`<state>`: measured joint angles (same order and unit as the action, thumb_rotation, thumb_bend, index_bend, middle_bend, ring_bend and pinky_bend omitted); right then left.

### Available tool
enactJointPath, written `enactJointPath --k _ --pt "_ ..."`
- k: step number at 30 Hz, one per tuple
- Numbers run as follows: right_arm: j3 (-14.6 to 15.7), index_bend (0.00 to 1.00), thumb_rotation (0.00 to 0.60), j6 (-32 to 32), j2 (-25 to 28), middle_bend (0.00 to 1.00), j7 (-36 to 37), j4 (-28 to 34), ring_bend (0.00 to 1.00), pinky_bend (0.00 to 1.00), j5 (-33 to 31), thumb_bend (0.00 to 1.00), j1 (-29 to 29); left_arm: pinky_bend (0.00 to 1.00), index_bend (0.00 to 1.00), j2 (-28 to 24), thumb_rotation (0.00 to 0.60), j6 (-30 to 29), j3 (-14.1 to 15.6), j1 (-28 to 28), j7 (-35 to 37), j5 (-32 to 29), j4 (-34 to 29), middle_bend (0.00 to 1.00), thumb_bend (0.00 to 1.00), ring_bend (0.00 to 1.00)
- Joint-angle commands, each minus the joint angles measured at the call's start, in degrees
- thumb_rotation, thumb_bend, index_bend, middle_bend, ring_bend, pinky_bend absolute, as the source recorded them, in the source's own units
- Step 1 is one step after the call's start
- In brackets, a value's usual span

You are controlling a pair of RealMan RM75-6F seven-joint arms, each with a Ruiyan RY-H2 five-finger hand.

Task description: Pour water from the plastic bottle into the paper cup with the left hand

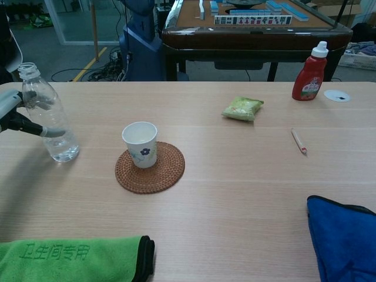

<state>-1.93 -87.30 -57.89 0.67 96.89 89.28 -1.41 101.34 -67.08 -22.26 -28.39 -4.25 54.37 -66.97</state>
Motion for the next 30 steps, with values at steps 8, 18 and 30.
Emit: enactJointPath --k 8,18,30 --pt "0.03 0.21 0.6 0.39 -0.25 0.26 -0.64 0.07 0.21 0.47 -0.14 0.35 -0.17 0.2 0.18 -6.44 0.6 0.08 1.18 2.6 -3.87 -1.92 -9.18 0.15 0.02 0.07" --pt "0.05 0.21 0.6 0.19 -0.32 0.26 -1.11 0.19 0.21 0.47 -0.15 0.35 -0.07 0.18 0.12 -14.95 0.6 -0.83 5.49 5.44 -8.78 -0.11 -17.84 0.07 0.02 0.02" --pt "-0.26 0.21 0.6 0.97 -1.01 0.26 -3.25 0.34 0.21 0.47 -1.35 0.35 -0.34 0.23 0.22 -22.36 0.6 -9.26 13.65 11.26 -9.28 12.89 -19.11 0.21 0.02 0.12"
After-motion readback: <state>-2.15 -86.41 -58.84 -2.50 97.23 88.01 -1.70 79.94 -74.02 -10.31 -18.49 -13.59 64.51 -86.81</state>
